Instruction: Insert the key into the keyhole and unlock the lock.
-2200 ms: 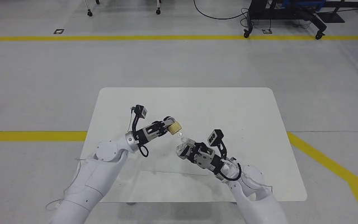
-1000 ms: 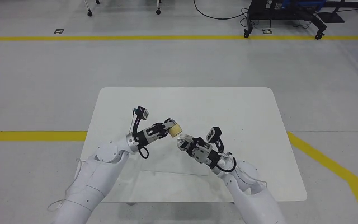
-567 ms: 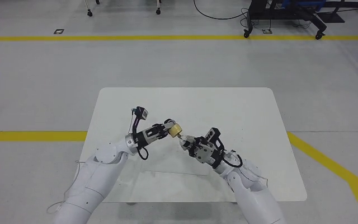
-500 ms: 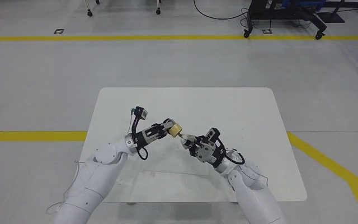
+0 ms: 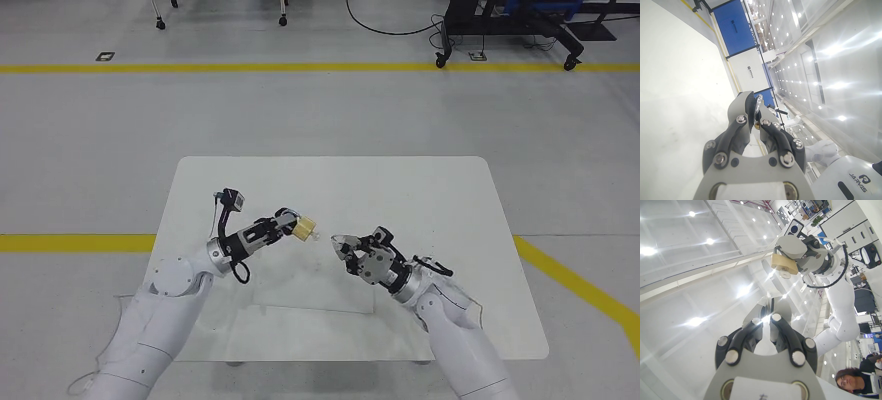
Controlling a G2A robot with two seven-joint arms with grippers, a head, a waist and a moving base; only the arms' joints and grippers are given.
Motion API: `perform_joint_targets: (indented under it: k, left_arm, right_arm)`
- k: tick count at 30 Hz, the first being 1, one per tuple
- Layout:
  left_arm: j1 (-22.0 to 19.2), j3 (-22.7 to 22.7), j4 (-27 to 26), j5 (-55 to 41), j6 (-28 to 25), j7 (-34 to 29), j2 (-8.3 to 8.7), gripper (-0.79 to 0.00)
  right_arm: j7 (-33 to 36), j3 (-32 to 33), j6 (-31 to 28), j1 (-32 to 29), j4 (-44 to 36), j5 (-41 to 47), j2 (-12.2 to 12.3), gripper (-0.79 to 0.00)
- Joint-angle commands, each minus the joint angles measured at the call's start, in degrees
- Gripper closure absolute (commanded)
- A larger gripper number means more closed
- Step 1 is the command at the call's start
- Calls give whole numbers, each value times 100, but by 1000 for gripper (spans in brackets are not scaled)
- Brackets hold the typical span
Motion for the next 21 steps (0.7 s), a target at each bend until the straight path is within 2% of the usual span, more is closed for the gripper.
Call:
perform_joint_targets:
  k: [1,3,6,7,9,10,21]
  left_arm:
    - [-27,-28,-76,161,171,0,21,0]
    - [-85,-39,-161,386,376,25,39,0]
    - [-191,-44,-373,666,848,-102,73,0]
    - [-247,-38,-438,782,1157,-252,93,0]
    - [-366,-84,-641,1186,1651,-293,140,0]
    - [-370,-91,-680,1243,1720,-299,147,0]
    - [-370,-91,-680,1243,1720,-299,147,0]
  right_arm:
    - [50,15,-87,-1,-38,-158,16,-785]
    - [143,113,-433,-38,-154,-467,48,-785]
    - [-39,361,-1742,-332,-545,-1357,102,-785]
    - [-125,401,-2041,-441,-618,-1547,108,-785]
    - [-125,401,-2041,-441,-618,-1547,108,-785]
    - [-125,401,-2041,-441,-618,-1547,108,-785]
    - [-125,401,-2041,-441,-618,-1547,108,-785]
